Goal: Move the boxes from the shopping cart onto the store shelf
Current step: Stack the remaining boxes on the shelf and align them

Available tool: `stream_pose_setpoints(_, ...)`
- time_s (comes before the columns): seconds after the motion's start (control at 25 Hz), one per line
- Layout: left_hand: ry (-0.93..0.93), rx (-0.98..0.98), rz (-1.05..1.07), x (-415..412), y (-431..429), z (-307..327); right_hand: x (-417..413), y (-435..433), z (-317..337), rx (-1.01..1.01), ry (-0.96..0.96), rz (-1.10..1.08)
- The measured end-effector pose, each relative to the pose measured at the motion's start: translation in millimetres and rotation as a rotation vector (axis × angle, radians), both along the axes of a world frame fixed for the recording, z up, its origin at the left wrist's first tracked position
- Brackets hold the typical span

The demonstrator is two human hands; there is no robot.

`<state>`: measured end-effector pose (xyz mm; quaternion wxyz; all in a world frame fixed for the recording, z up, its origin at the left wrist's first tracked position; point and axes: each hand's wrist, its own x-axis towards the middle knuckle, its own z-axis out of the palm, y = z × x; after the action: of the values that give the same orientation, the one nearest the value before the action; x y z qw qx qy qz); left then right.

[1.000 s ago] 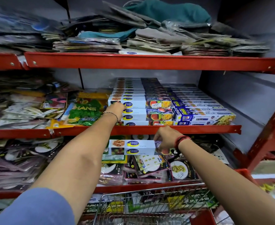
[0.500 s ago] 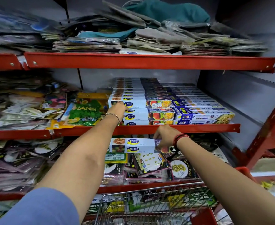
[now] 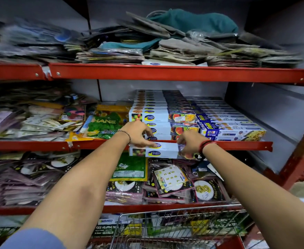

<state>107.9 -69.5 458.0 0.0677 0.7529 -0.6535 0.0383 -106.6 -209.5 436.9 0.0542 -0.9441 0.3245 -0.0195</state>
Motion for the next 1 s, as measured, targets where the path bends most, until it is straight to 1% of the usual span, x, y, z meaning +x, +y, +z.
stream_pose_setpoints(0.16, -0.196, -0.012, -0.006, 4.7, 18.5, 15.3, 4.4, -4.2, 31.2, -0.062, -0.011, 0.023)
stream_pose_setpoints(0.28, -0.238, -0.076, 0.033, 11.1, 17.4, 23.1, 12.1, -9.4, 45.7, -0.119, -0.05, 0.018)
stream_pose_setpoints(0.4, -0.184, -0.139, 0.149, 14.8, 3.2, 22.9, 25.0, -20.8, 47.9, -0.202, -0.102, 0.012)
stream_pose_setpoints(0.56, -0.116, -0.135, 0.274, 20.2, -22.0, 10.1, 40.2, -31.9, 42.4, -0.277, -0.042, 0.033)
stream_pose_setpoints(0.64, -0.082, -0.135, 0.302, 26.6, -32.0, 2.7, 46.6, -36.5, 38.7, -0.297, -0.027, 0.051)
stream_pose_setpoints(0.72, -0.064, -0.156, 0.314, 33.5, -39.0, -1.9, 51.7, -42.4, 36.0, -0.314, -0.071, 0.067)
stream_pose_setpoints(1.0, -0.061, -0.176, 0.345, 41.1, -51.8, -9.9, 67.1, -51.9, 18.1, -0.437, -0.179, -0.017)
